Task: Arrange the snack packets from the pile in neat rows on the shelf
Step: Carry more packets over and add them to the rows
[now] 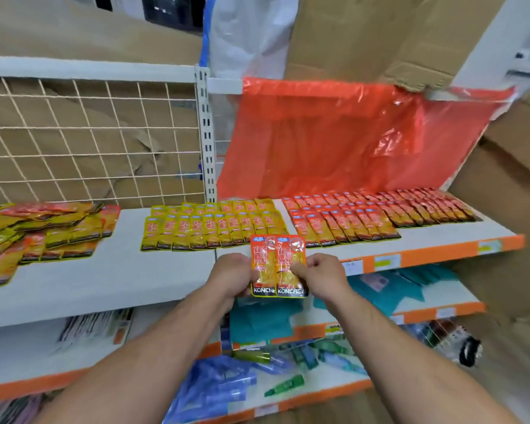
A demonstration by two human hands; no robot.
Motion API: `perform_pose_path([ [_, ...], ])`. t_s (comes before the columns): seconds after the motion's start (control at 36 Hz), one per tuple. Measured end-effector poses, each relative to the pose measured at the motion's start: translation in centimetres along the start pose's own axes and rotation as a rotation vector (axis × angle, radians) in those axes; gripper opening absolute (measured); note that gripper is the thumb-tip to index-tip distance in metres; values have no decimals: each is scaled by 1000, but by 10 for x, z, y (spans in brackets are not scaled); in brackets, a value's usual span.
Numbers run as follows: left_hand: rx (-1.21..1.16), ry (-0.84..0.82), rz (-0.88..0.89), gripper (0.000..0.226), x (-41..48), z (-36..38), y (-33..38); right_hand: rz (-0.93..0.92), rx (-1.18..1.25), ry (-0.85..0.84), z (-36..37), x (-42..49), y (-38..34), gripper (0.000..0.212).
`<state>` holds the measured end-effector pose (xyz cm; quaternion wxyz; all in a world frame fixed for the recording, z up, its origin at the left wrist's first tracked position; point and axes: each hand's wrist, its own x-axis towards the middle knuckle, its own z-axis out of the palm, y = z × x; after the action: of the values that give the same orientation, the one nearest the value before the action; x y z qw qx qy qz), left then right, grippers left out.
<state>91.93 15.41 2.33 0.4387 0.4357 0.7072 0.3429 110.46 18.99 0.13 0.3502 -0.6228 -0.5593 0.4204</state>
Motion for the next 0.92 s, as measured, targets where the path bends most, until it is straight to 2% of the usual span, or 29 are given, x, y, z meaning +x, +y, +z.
perform_pose_path([
  [0.11, -11, -62, 38, 11, 8, 36, 21, 35, 7, 42, -37, 13, 15, 50],
  [0.28, -87, -151, 2, 19, 41, 87, 45, 86, 26, 92, -76, 38, 33, 30],
  [0.39, -164, -210, -19, 18, 73, 124, 68, 107, 22, 135, -106, 66, 39, 27],
  [0.58, -181, -245, -16, 35, 133, 179, 116, 159, -15, 211, -160, 122, 44, 30],
  [0.69, -213, -303, -8, 35, 155, 210, 137, 170, -27, 265, -188, 146, 45, 29],
  [0.83, -217, -325, -12, 29, 178, 241, 147, 214, -23, 289, -207, 173, 61, 14],
  [0.92, -194, -322, -3, 30, 188, 257, 154, 219, -47, 285, -221, 186, 63, 28],
])
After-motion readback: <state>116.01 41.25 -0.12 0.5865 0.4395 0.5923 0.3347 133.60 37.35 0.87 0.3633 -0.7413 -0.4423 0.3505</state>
